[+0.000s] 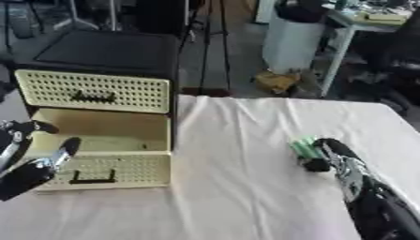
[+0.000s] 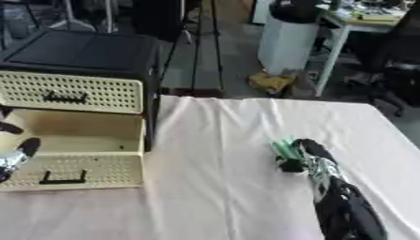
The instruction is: Pick up objects from table and place into drawer.
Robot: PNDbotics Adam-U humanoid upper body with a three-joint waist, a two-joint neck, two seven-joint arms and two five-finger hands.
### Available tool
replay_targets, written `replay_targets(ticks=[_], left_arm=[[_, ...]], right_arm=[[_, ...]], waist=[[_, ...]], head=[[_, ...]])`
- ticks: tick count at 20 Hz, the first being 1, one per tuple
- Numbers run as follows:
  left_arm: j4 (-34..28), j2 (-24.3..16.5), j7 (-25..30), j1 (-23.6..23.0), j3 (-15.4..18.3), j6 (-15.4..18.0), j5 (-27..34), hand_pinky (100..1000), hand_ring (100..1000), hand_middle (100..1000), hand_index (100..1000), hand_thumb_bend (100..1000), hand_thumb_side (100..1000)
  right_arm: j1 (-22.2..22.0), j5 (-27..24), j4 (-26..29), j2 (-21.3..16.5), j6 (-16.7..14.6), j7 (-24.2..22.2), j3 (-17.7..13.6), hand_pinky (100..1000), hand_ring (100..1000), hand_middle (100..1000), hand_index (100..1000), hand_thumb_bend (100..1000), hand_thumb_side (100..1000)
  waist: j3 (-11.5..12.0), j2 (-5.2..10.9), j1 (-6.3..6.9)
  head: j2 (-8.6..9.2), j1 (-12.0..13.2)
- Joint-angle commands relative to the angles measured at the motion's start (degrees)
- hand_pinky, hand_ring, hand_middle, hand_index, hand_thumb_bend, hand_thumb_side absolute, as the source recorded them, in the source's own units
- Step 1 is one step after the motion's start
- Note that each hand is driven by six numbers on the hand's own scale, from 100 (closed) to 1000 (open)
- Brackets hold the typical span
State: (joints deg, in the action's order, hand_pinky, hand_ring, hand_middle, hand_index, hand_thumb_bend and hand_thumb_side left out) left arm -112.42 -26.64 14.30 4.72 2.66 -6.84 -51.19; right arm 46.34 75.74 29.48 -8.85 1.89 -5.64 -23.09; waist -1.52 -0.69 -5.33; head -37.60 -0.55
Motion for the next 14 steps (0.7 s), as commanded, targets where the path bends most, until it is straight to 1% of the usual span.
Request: replay_targets(ticks=[1,4,5,6,9,10,12,13,14], left_arm=[[-1.01,-0.45,0.09,0.53,0.55,0.13,-0.08,100,100,100,730,447,1000],[-1.01,-0.44,0.13,0.55,0.52,0.17,-0.03,100,100,100,730,445,1000],[-1.01,-0.44,0.15,0.56,0.51,0.18,-0.02,100,100,100,731,445,1000],[-1.01,-0.44,0.17,0.55,0.51,0.19,-0.02,100,100,100,731,445,1000],[-1.01,-0.45,0.19,0.55,0.53,0.18,-0.03,100,100,100,731,445,1000],[-1.01,-0.45,0.21,0.55,0.53,0.18,-0.03,100,100,100,731,445,1000],[-1.01,-0.44,0.22,0.55,0.54,0.17,-0.04,100,100,100,731,445,1000],[-1.02,-0.45,0.21,0.55,0.55,0.17,-0.03,100,100,100,731,445,1000],[-1.03,-0.46,0.20,0.55,0.56,0.16,-0.02,100,100,100,731,445,1000]], right_arm=[[1.05,-1.68,-0.99,-1.52,0.11,0.28,1.03,785,976,876,887,230,358],[1.14,-2.95,-1.92,-1.78,0.56,0.54,1.62,638,871,854,863,111,150],[1.16,-3.36,-2.15,-1.85,0.85,0.72,1.75,612,853,851,859,100,117],[1.19,-3.79,-2.36,-1.93,1.19,0.90,1.87,555,811,839,847,100,100],[1.34,-5.03,-2.32,-2.10,1.90,2.18,1.98,482,739,786,799,100,100],[1.38,-5.32,-1.94,-2.12,2.00,2.95,1.91,458,708,743,772,100,100],[1.46,-5.51,-0.41,-2.06,2.03,5.00,1.46,390,618,593,685,100,100],[1.47,-5.36,0.74,-1.96,2.12,6.39,1.03,374,588,535,649,100,100],[1.48,-5.10,2.07,-1.78,2.16,7.89,0.50,350,545,459,579,100,100]], waist=[[0.02,0.50,0.32],[0.05,0.51,0.30],[0.07,0.51,0.29],[0.09,0.51,0.28],[0.11,0.52,0.28],[0.11,0.52,0.28],[0.06,0.52,0.29],[0.03,0.52,0.31],[-0.01,0.53,0.33]], head=[[0.66,0.07],[0.70,0.07],[0.71,0.07],[0.72,0.09],[0.78,0.12],[0.79,0.15],[0.80,0.18],[0.78,0.19],[0.78,0.23]])
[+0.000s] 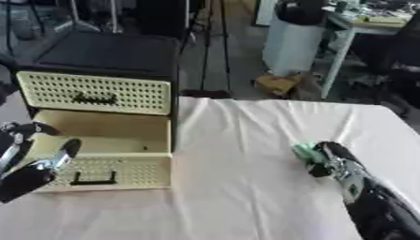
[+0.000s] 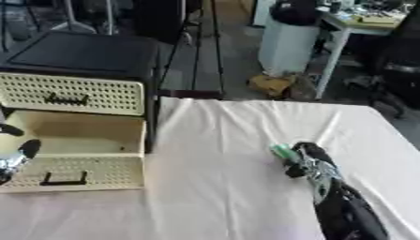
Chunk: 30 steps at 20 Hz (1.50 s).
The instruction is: Pick up objects from table and place into drawer.
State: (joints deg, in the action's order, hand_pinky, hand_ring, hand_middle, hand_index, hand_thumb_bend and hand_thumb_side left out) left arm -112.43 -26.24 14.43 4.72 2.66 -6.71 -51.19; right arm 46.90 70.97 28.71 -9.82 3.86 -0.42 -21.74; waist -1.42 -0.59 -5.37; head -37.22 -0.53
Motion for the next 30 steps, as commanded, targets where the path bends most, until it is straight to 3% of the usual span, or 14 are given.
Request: replay_targets(ticks=[1,3,6,12,15,21,26,27,30], left_arm=[[-1.04,-0.86,0.03,0.55,0.58,0.00,-0.01,100,100,100,731,447,1000],[-1.05,-0.86,-0.03,0.52,0.63,-0.05,0.02,100,100,100,731,447,1000],[-1.02,-0.87,-0.05,0.49,0.66,-0.06,0.00,100,100,100,731,446,1000],[-1.02,-0.89,-0.05,0.59,0.65,-0.05,0.01,100,100,100,731,446,1000],[-1.02,-0.85,-0.01,0.68,0.58,-0.01,0.05,100,100,100,731,446,1000],[-0.94,-0.75,0.21,0.94,0.39,0.18,0.08,100,100,100,732,445,1000],[-0.88,-0.52,0.38,1.22,0.25,0.32,0.18,100,100,100,732,443,1000],[-0.87,-0.48,0.42,1.28,0.23,0.35,0.21,100,100,100,732,438,1000],[-0.84,-0.36,0.45,1.41,0.19,0.39,0.27,100,100,100,732,442,1000]], right_arm=[[0.95,0.03,4.32,-0.61,0.11,4.16,-1.39,314,510,381,508,100,100],[0.96,0.49,7.85,-0.04,0.06,7.53,-2.83,243,459,269,383,100,197],[0.96,0.85,12.61,1.10,-0.19,11.11,-4.29,140,371,159,270,100,306],[1.99,-0.42,19.05,3.18,-3.67,10.31,-3.33,117,349,137,247,100,330],[3.07,-2.14,21.25,4.32,-6.66,8.48,-1.10,115,346,139,248,100,338],[6.11,-6.90,23.77,7.52,-15.55,4.26,5.97,113,343,148,252,100,349],[8.33,-10.86,25.33,12.59,-22.02,0.54,10.91,114,344,154,256,100,354],[8.54,-11.37,25.72,13.87,-23.02,-0.19,11.66,115,345,154,257,100,317],[8.69,-12.27,26.89,17.77,-25.51,-2.43,13.50,117,347,157,259,100,353]], waist=[[-0.15,0.43,0.39],[-0.22,0.44,0.45],[-0.29,0.47,0.50],[-0.24,0.54,0.58],[-0.09,0.53,0.59],[0.43,0.46,0.60],[0.94,0.40,0.68],[1.04,0.38,0.70],[1.26,0.34,0.82]], head=[[0.41,0.24],[0.43,0.31],[0.41,0.35],[0.57,0.37],[0.63,0.27],[0.66,-0.03],[0.74,-0.28],[0.74,-0.37],[0.80,-0.53]])
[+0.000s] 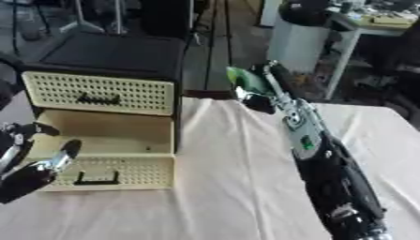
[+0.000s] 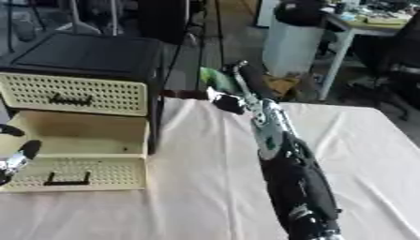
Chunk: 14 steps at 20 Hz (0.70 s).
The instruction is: Pick up objects from table and place into drawer.
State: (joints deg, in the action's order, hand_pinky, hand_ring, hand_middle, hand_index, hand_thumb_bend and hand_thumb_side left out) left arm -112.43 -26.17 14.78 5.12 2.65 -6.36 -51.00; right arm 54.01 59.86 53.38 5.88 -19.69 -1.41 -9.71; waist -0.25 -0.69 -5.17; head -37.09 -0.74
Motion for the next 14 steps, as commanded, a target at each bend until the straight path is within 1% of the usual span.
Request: replay_targets(ticks=[1,2,7,8,9,12,14], left_arm=[[-0.83,-0.35,0.14,1.10,0.15,0.09,0.13,100,100,100,732,442,1000],[-0.82,-0.27,0.17,1.17,0.09,0.13,0.18,100,100,100,732,442,1000],[-0.74,-0.11,0.21,1.19,0.06,0.23,0.26,100,100,100,732,441,1000],[-0.73,-0.09,0.24,1.22,0.03,0.26,0.29,100,100,100,732,440,1000],[-0.72,-0.06,0.27,1.25,-0.01,0.29,0.32,100,100,100,732,440,1000],[-0.72,0.12,0.33,1.37,-0.13,0.41,0.44,100,100,100,732,441,1000],[-0.74,0.21,0.31,1.39,-0.19,0.47,0.53,100,100,100,732,442,1000]], right_arm=[[1.56,-1.13,2.63,3.36,-2.73,-2.09,2.08,118,346,157,259,100,335],[1.46,-1.09,3.09,4.60,-3.55,-2.70,2.71,117,346,158,259,100,357],[0.44,-2.04,5.80,9.48,-6.82,-5.09,5.57,119,347,162,262,100,360],[0.11,-2.12,6.07,10.39,-7.31,-5.64,6.08,122,350,164,265,100,308],[-0.24,-2.02,6.25,11.19,-7.72,-6.15,6.47,125,353,167,267,100,354],[-1.72,-0.61,6.06,13.70,-8.69,-7.18,7.10,141,375,185,288,100,340],[-2.82,1.19,5.60,15.33,-9.19,-7.21,7.15,147,392,199,303,100,333]], waist=[[0.21,0.45,0.71],[0.33,0.46,0.82],[0.65,0.44,1.14],[0.65,0.43,1.16],[0.63,0.41,1.19],[0.73,0.43,1.49],[0.94,0.47,1.79]], head=[[0.67,-0.45],[0.67,-0.53],[0.62,-0.88],[0.65,-0.93],[0.70,-0.96],[0.84,-1.08],[0.84,-1.20]])
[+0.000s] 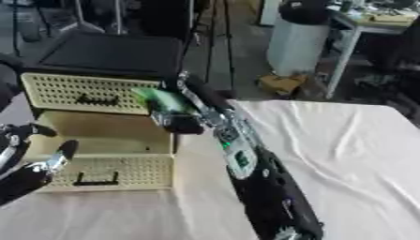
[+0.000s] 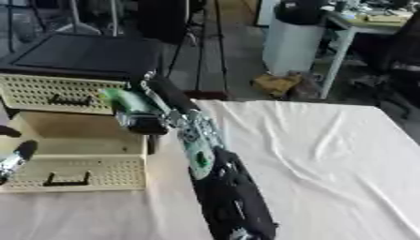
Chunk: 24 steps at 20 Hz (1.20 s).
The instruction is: Pick up objects from table and place into drawer.
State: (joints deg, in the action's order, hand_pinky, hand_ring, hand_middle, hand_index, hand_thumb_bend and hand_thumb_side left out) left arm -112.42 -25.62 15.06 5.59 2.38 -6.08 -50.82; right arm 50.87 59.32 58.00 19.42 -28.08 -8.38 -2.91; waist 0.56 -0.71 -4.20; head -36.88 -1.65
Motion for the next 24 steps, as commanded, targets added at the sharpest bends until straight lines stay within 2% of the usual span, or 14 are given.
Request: replay_targets(ticks=[1,7,15,16,17,20,24], left_arm=[[-0.76,-0.29,0.00,0.92,0.06,0.22,0.39,100,100,100,732,442,1000],[-0.81,0.02,0.04,1.10,-0.14,0.44,0.57,100,100,100,732,442,1000],[-0.85,0.09,0.03,1.22,-0.18,0.48,0.64,100,100,100,732,443,1000],[-0.86,0.09,0.01,1.20,-0.18,0.47,0.62,100,100,100,732,443,1000],[-0.87,0.08,0.00,1.19,-0.18,0.47,0.62,100,100,100,732,444,1000],[-0.92,0.12,-0.03,1.20,-0.21,0.47,0.63,100,100,100,732,443,1000],[-0.96,0.36,0.11,1.48,-0.49,0.67,0.77,100,100,100,732,444,1000]], right_arm=[[-0.24,2.86,0.83,2.62,-0.97,0.04,0.27,152,402,208,311,100,331],[-3.34,11.39,1.76,6.76,-1.16,3.66,-0.83,153,412,219,319,100,335],[-4.26,19.11,3.70,8.46,-2.67,9.57,-1.46,182,464,294,347,100,349],[-4.34,19.84,3.94,8.56,-2.87,10.41,-1.48,185,476,314,354,100,335],[-4.38,20.74,4.15,8.62,-3.09,11.13,-1.45,204,501,352,369,100,241],[-4.52,25.35,4.34,8.98,-3.88,12.49,-1.38,229,519,402,408,100,137],[-5.66,34.85,4.35,11.12,-4.47,14.31,-2.22,226,507,418,427,100,100]], waist=[[0.25,0.50,0.98],[1.22,0.38,1.54],[1.37,0.39,1.56],[1.37,0.40,1.56],[1.38,0.41,1.55],[1.41,0.38,1.55],[1.80,0.27,1.82]], head=[[0.62,-0.38],[0.56,-0.81],[0.70,-1.07],[0.72,-1.09],[0.75,-1.11],[0.84,-1.10],[1.16,-1.40]])
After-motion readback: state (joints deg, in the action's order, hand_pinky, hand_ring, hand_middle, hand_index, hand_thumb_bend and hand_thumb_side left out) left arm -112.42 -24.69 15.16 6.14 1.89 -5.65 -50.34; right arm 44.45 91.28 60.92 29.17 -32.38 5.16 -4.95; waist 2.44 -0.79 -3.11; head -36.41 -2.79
